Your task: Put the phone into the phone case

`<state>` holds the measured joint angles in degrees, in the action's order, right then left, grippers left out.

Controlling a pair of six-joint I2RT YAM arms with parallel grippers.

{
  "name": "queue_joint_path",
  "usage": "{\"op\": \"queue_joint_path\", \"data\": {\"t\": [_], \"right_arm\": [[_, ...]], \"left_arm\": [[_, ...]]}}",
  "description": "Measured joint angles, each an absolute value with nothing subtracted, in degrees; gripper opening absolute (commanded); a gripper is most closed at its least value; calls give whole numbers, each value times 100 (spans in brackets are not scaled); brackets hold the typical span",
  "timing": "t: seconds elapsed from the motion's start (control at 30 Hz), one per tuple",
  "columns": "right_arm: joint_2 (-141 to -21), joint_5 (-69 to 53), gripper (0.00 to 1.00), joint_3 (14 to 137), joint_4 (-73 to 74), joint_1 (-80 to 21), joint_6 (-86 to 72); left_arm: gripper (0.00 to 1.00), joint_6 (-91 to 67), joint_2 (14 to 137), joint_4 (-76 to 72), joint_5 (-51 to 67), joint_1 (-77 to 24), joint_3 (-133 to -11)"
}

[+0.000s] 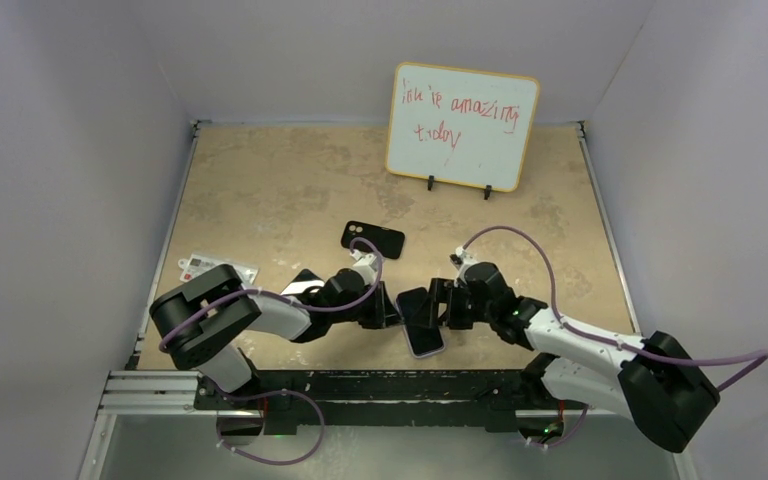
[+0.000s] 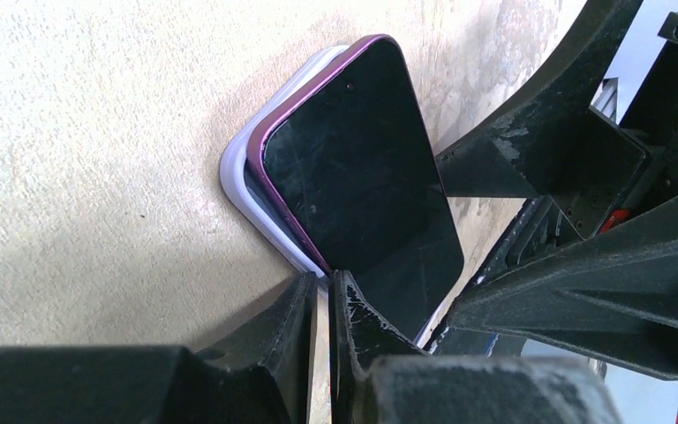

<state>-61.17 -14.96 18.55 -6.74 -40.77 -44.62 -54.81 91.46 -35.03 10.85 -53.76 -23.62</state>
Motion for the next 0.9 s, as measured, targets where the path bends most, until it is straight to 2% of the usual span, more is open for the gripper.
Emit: {"op": "queue_joint_path", "data": {"t": [0.33, 0.7, 0.9], "right_arm": [[-5677, -1656, 77, 1192, -1559, -4014, -5304], [-5653, -2008, 75, 1070, -2418, -4025, -5811], [-5666, -2178, 70, 1070, -2648, -4049, -5933]], "left_arm": [[11, -5492, 9006, -3461, 1052, -5376, -2257], [11, -5483, 8724, -3162, 1015, -5378, -2180], [10, -5443, 8621, -3035, 1020, -5382, -2167]]}}
